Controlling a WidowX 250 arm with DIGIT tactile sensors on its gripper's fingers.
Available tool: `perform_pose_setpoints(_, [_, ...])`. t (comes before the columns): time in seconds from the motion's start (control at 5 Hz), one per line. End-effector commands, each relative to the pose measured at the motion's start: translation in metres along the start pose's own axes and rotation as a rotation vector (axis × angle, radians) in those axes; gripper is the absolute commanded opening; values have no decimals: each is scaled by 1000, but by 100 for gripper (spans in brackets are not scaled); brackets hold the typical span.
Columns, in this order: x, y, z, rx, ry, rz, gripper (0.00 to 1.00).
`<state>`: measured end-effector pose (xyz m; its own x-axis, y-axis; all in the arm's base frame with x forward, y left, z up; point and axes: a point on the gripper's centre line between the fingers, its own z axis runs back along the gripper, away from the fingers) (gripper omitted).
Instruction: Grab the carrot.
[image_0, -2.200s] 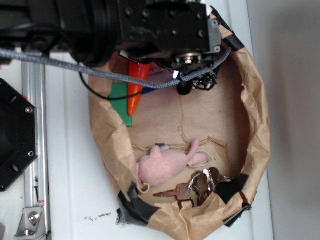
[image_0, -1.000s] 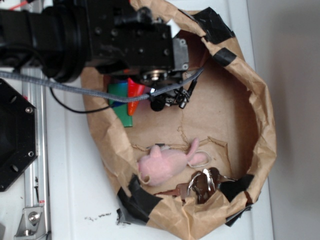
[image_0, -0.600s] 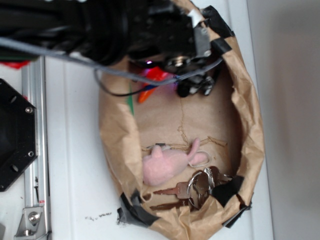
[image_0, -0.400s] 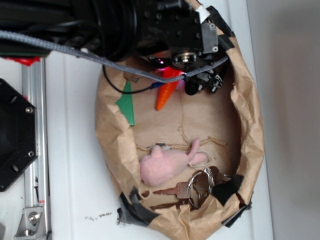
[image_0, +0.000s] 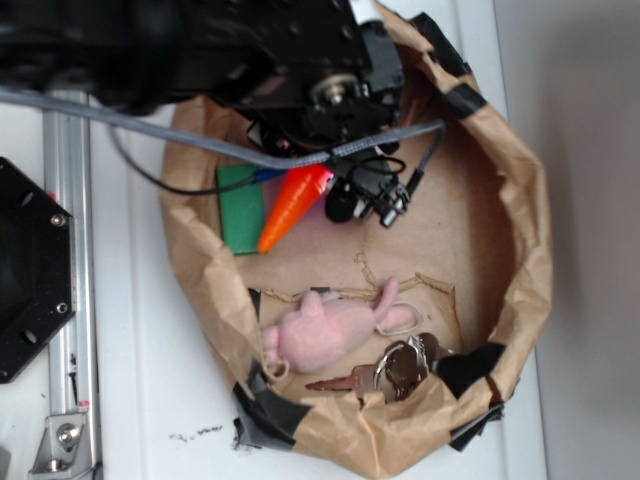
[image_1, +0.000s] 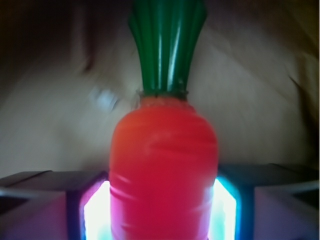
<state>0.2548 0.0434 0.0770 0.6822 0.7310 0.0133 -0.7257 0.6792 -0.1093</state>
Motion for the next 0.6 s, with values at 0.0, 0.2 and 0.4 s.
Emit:
perform_pose_setpoints(0.0, [2, -5, 92, -105, -186, -351, 0])
perform_pose_setpoints(0.2, [6, -10, 108, -114, -289, -419, 0])
perform_pose_setpoints(0.4, [10, -15, 106, -94, -286, -428, 0])
